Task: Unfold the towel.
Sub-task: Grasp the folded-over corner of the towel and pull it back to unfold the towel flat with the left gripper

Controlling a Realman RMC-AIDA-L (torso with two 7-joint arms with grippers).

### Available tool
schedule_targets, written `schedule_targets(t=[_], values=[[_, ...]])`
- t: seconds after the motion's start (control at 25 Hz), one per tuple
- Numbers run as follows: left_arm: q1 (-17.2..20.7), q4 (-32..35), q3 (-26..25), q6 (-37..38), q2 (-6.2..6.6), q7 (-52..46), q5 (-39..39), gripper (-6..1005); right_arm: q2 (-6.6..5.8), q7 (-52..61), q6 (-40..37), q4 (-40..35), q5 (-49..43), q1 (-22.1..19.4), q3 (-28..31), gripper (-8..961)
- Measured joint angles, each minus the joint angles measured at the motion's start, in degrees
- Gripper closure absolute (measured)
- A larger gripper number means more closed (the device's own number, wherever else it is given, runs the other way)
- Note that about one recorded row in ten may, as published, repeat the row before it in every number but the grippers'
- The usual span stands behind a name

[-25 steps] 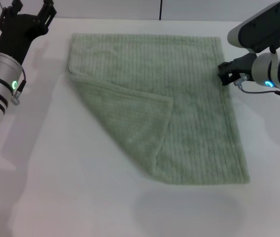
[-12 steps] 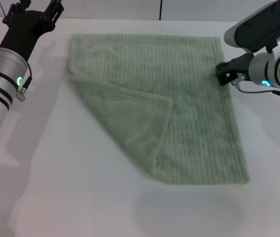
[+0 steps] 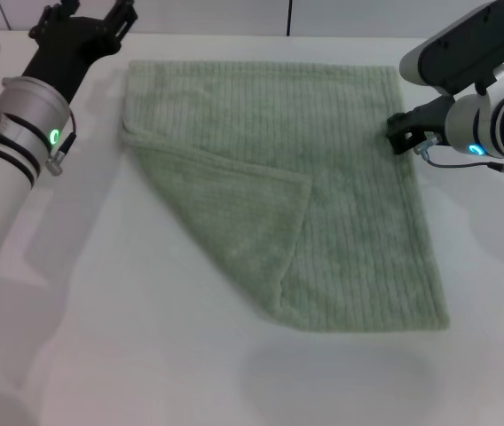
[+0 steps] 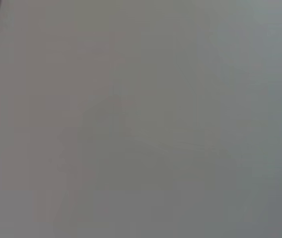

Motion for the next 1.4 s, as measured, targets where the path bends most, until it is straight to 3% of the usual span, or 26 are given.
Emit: schedule_targets(t=[0.12, 0.36, 0.56, 0.76, 0.84, 0.92, 0.96, 1.0, 1.04, 1.08, 1.16, 1.2, 1.36, 1.4], values=[[0.04, -1.33, -0.13, -1.23, 0.29, -0.58, 0.89, 188, 0.0, 0.0, 0.0, 0.61, 0.07, 0.35, 0.0, 930], [0.41, -4.46, -0.17, -3.94, 2.16, -6.89, 5.46, 188, 0.0, 0.0, 0.0, 0.85, 0.2, 0.46, 0.08, 930], [1.61, -8.32, -0.22, -4.47, 5.55, -21.07, 14.81, 188, 0.03, 0.0, 0.0, 0.88, 0.22, 0.56, 0.1, 929], [2.12, -10.54, -0.38, -4.43, 7.34, -26.99, 18.45, 188, 0.07, 0.0, 0.0, 0.86, 0.22, 0.64, 0.17, 929], [2.36, -10.65, -1.28, -4.2, 7.16, -26.06, 18.46, 188, 0.08, 0.0, 0.0, 0.84, 0.22, 0.65, 0.18, 929], [2.68, -10.66, -3.15, -4.04, 5.98, -23.15, 18.48, 188, 0.08, 0.0, 0.0, 0.82, 0.22, 0.66, 0.18, 929], [2.68, -10.66, -3.15, -4.04, 5.98, -23.15, 18.48, 188, 0.08, 0.0, 0.0, 0.81, 0.22, 0.67, 0.18, 929], [2.91, -10.66, -4.74, -3.87, 4.97, -20.39, 18.42, 188, 0.07, 0.0, 0.0, 0.8, 0.22, 0.79, 0.18, 929], [2.91, -10.66, -4.74, -3.87, 4.97, -20.39, 18.42, 188, 0.07, 0.0, 0.0, 0.8, 0.22, 0.79, 0.18, 929], [3.79, -10.67, -9.52, -2.79, 1.6, -11.34, 18.52, 188, 0.06, 0.0, 0.0, 0.79, 0.22, 1.05, 0.18, 930], [3.79, -10.67, -9.52, -2.79, 1.6, -11.34, 18.52, 188, 0.06, 0.0, -0.01, 0.79, 0.22, 1.19, 0.18, 930], [4.81, -11.14, -13.65, 0.14, -0.65, 0.09, 18.34, 188, 0.09, 0.0, 0.0, 0.83, 0.22, 1.36, 0.18, 930], [4.88, -11.92, -13.19, -0.42, -0.22, -0.52, 18.4, 188, 0.11, 0.0, -0.03, 0.93, 0.22, 1.45, 0.18, 930], [6.45, -15.63, -12.91, -2.96, -0.02, 0.29, 18.49, 188, 0.1, 0.0, -0.12, 0.95, 0.22, 1.46, 0.18, 930]])
